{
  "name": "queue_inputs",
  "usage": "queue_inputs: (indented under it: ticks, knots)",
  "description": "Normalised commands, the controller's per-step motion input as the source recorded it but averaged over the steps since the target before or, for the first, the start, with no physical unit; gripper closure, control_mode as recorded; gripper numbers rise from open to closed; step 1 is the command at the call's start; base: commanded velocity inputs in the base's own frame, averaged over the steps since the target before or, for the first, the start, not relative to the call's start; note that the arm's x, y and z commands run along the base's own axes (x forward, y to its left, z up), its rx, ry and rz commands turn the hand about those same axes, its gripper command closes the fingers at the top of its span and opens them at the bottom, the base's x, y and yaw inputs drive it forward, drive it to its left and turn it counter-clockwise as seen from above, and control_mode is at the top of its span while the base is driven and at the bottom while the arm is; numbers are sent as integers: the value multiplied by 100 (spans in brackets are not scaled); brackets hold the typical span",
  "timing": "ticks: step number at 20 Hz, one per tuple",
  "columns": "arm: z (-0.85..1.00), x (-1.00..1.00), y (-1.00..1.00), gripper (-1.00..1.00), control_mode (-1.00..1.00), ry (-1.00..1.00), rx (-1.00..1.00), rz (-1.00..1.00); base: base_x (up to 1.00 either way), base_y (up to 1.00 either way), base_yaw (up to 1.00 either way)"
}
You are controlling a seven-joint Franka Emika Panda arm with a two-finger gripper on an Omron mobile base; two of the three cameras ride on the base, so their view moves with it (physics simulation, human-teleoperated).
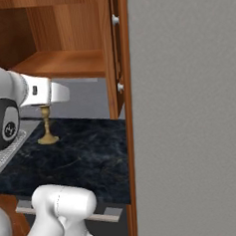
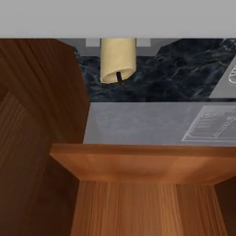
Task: Get the candle and the beer from the cabinet and move them to the dining counter.
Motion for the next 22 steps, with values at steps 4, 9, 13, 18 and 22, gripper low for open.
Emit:
queue_inputs:
  ticks: [4, 9, 13, 18, 22]
  knots:
    - [-11, -36, 0, 100, -100, -2, 2, 0, 0, 0, 0]
    - [-3, -13, 0, 100, -100, 2, 0, 0, 0, 0, 0]
    - [0, -1, 0, 100, -100, 2, 0, 0, 0, 0, 0]
    - [0, 0, 0, 100, 100, 0, 0, 0, 0, 0, 0]
    - [0, 0, 0, 100, 100, 0, 0, 0, -34, 0, 0]
